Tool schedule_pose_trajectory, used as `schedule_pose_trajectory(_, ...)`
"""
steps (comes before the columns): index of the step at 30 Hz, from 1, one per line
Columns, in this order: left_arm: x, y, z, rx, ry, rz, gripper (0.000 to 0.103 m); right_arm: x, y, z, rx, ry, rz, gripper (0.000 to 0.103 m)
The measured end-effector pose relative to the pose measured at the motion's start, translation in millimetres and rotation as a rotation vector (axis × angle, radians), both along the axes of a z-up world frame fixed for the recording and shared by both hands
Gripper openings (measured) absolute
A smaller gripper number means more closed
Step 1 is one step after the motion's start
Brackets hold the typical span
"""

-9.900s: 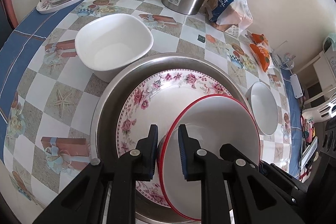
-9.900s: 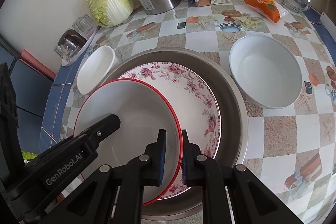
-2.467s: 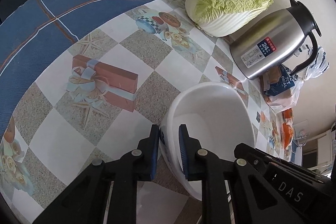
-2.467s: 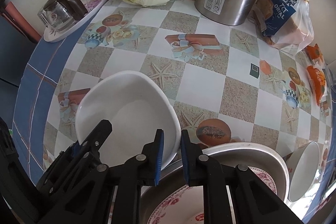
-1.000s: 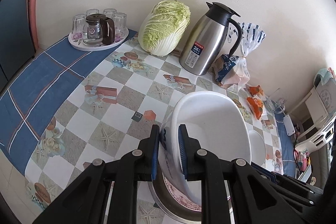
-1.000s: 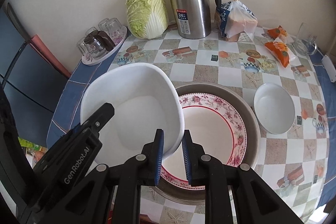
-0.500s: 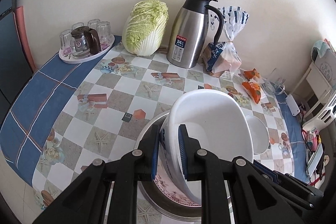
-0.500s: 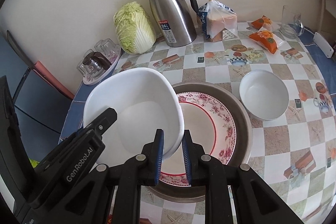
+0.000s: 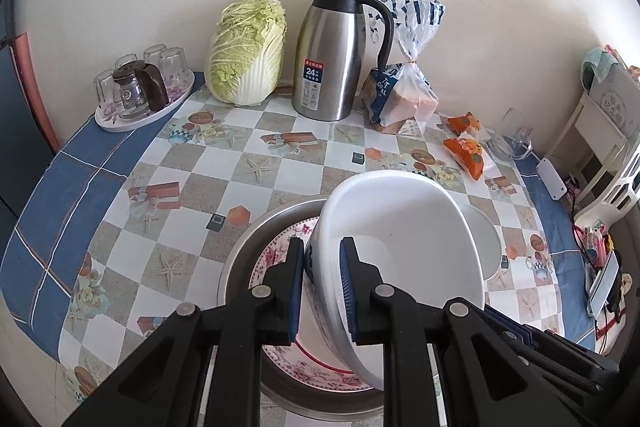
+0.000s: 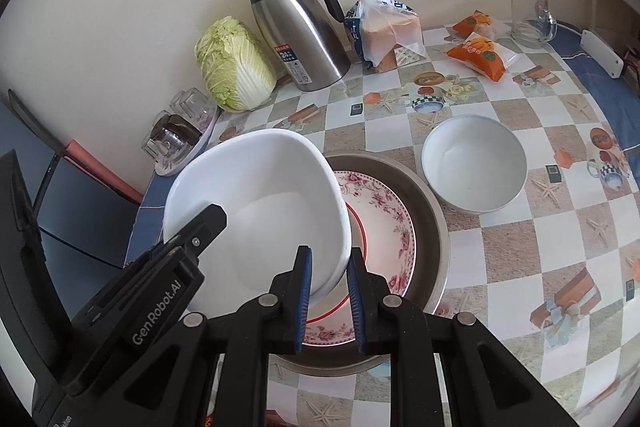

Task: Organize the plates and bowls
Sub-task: 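Lift the white square bowl with both grippers and carry it over the basin, then lower the white square bowl into the red-rimmed bowl with both grippers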

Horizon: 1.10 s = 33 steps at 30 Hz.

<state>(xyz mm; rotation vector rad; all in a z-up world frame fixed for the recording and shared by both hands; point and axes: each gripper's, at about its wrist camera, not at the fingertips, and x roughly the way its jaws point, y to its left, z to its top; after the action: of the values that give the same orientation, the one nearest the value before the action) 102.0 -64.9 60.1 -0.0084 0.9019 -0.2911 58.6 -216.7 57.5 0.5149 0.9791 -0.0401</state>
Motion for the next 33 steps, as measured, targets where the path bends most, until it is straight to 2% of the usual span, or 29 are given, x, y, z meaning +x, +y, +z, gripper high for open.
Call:
schedule_pose_trajectory(13, 1.9, -2.9, -11.2, 0.028, 0.050, 0.006, 0.019, -0.5, -0.5, -5.2, -0.004, 0.028, 0.001, 0.021)
schedule_pose_trajectory(33, 13.6, 1.8, -30.6, 0.005, 0.144, 0.030, 0.019, 1.8, 4.7, -11.6, -0.007, 0.050, 0.015, 0.021)
